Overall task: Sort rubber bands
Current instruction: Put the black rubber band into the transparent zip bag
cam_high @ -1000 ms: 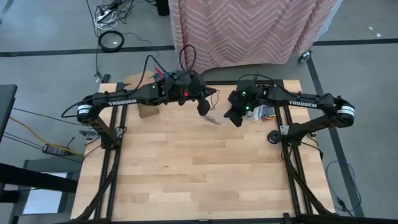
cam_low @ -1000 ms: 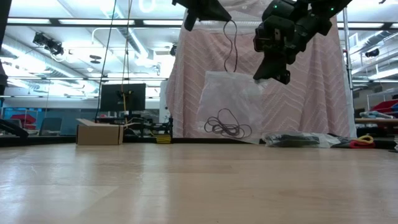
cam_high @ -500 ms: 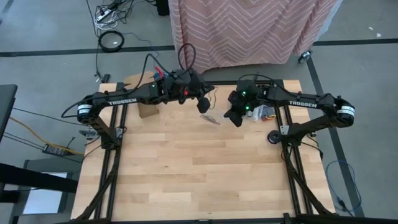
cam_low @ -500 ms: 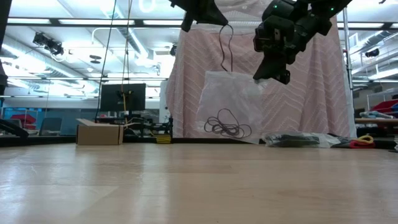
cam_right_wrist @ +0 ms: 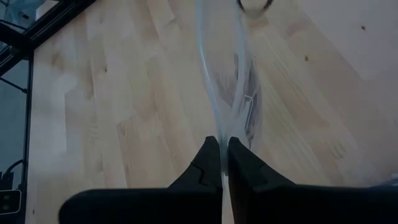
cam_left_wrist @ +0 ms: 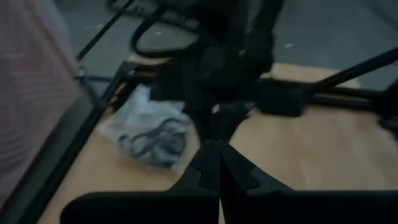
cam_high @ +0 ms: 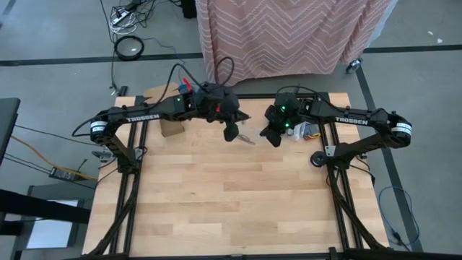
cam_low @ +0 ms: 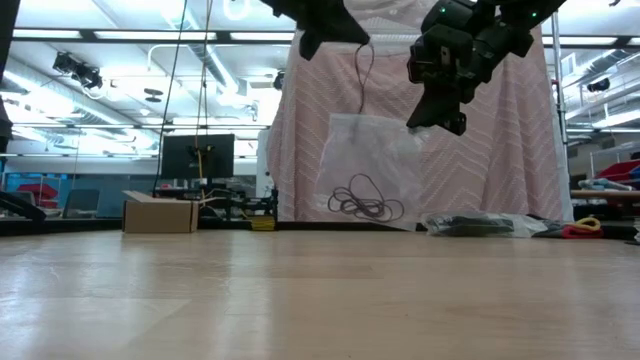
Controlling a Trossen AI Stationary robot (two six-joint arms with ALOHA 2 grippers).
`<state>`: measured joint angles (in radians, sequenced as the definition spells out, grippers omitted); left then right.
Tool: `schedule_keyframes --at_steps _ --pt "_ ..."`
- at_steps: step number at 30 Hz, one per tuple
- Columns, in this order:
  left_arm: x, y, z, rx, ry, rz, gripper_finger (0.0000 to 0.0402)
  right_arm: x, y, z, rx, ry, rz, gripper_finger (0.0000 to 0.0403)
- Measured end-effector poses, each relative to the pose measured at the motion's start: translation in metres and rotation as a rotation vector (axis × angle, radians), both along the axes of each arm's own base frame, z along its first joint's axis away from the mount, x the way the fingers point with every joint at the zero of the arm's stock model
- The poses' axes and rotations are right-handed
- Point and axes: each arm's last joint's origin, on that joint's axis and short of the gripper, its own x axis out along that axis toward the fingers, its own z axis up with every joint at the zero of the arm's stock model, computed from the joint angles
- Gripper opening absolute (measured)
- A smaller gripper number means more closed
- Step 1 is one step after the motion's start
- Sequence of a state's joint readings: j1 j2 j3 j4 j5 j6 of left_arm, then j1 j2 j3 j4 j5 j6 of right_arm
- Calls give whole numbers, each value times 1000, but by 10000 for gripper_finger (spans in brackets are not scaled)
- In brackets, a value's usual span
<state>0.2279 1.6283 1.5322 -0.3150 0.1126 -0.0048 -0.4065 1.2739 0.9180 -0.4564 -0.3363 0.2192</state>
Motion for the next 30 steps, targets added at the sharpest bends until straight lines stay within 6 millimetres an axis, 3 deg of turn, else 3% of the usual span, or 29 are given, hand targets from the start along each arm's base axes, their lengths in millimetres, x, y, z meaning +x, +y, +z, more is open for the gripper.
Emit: schedule_keyframes --at_steps 8,19,30 --pt "5 0 14 24 -149 -15 0 0 0 0 1 0 1 0" --pt "3 2 8 19 -84 11 0 0 0 0 14 -1 -3 0" --pt "5 3 16 48 -170 38 0 0 0 0 15 -1 -3 0"
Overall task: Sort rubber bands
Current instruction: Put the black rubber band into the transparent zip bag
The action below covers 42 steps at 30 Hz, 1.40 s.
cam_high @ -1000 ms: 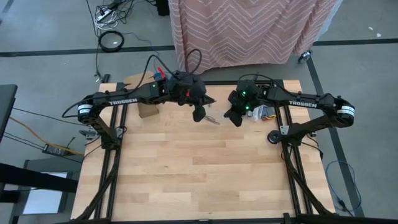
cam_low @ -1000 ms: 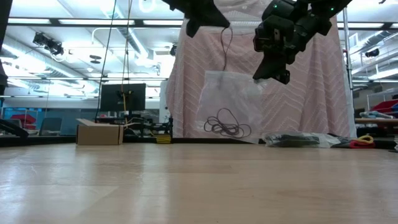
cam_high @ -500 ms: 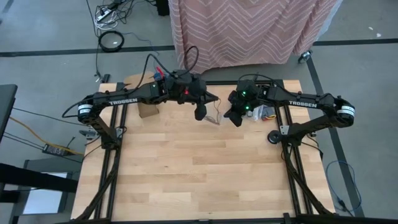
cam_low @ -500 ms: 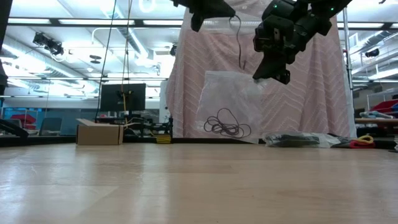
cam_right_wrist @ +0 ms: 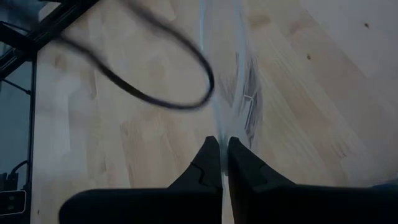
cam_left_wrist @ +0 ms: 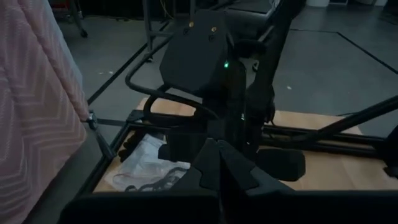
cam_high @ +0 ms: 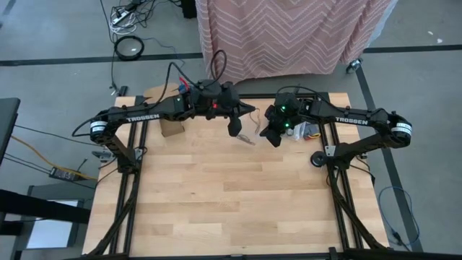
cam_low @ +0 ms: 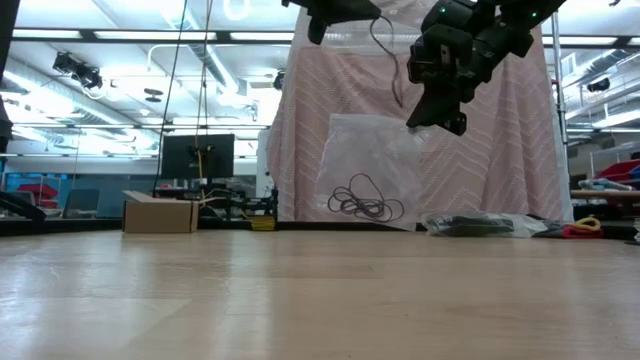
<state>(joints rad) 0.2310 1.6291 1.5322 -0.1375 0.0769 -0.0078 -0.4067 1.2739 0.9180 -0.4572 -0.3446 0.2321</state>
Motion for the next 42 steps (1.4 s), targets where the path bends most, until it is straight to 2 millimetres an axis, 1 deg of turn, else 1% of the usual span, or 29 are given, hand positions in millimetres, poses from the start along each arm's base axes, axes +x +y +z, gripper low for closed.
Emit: schedule_keyframes --at_steps 11,16,21,28,34,39,42 --pt "-1 0 -2 -4 22 -2 0 0 0 0 -1 0 1 0" --pt "-3 1 -9 -13 95 -3 0 0 0 0 -1 0 1 0" --pt "-5 2 -14 33 162 7 0 0 0 0 0 0 2 0" --pt "-6 11 -12 76 153 86 0 0 0 0 5 -3 7 0" --pt "-7 18 -8 103 109 103 0 0 0 0 3 -3 9 0" --pt "-7 19 -8 38 93 53 0 0 0 0 1 -3 10 0" --pt "-6 15 -8 10 87 45 0 0 0 0 -4 -1 6 0"
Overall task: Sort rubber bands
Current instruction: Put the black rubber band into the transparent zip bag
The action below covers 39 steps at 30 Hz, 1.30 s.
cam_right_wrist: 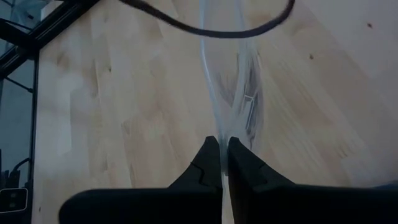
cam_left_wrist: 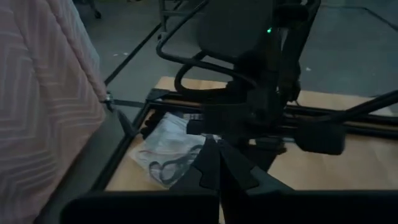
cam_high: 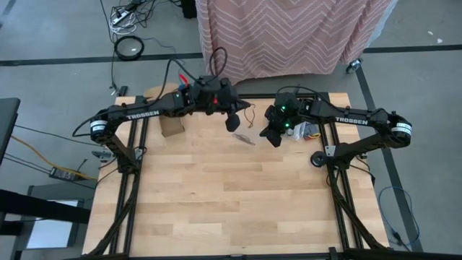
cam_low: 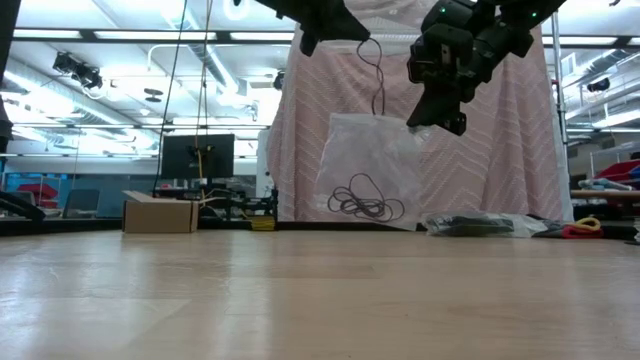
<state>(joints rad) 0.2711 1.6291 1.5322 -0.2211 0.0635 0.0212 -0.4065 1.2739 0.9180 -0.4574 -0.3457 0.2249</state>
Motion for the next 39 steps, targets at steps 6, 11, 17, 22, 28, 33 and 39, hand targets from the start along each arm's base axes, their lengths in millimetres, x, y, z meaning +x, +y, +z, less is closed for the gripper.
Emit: schedule_keyframes --at_steps 6,11,17,22,28,33,39 --pt "0 -5 -4 6 46 43 0 1 -1 1 3 -11 -12 0" --pt "1 -5 1 38 1 165 0 0 -4 1 -42 14 -124 0" --pt "2 -2 9 76 -77 262 0 -1 -9 0 -107 47 -249 0" --pt "2 -1 13 83 -118 322 0 -3 -11 -1 -146 78 -322 0" --pt "2 0 14 28 -151 368 0 -4 -11 -1 -156 91 -333 0" --pt "9 2 12 -12 -212 398 0 -6 -13 -3 -170 118 -354 0" --pt "22 5 1 -133 -281 435 0 -9 -21 -2 -207 119 -352 0"
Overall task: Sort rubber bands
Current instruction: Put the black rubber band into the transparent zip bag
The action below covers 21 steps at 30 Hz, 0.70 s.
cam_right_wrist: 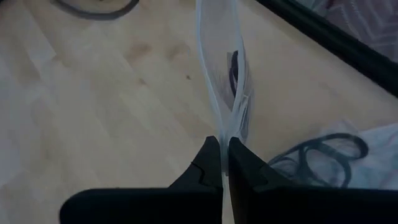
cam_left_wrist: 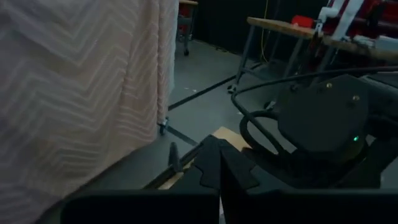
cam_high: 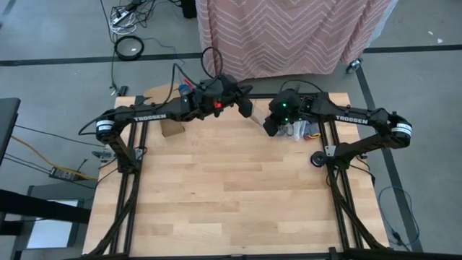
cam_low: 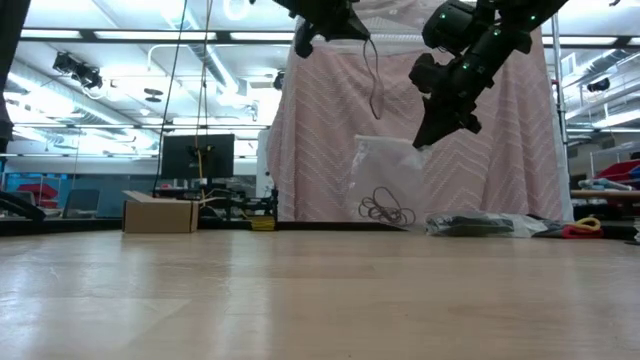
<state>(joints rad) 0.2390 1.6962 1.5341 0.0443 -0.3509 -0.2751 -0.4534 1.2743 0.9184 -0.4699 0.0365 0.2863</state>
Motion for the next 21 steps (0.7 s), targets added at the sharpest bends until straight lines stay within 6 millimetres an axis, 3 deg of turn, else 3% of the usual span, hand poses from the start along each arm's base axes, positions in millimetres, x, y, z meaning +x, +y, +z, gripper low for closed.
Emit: schedule_keyframes --at_steps 21 --pt "14 1 -11 -17 -54 -2 0 -1 -4 0 38 -25 18 0"
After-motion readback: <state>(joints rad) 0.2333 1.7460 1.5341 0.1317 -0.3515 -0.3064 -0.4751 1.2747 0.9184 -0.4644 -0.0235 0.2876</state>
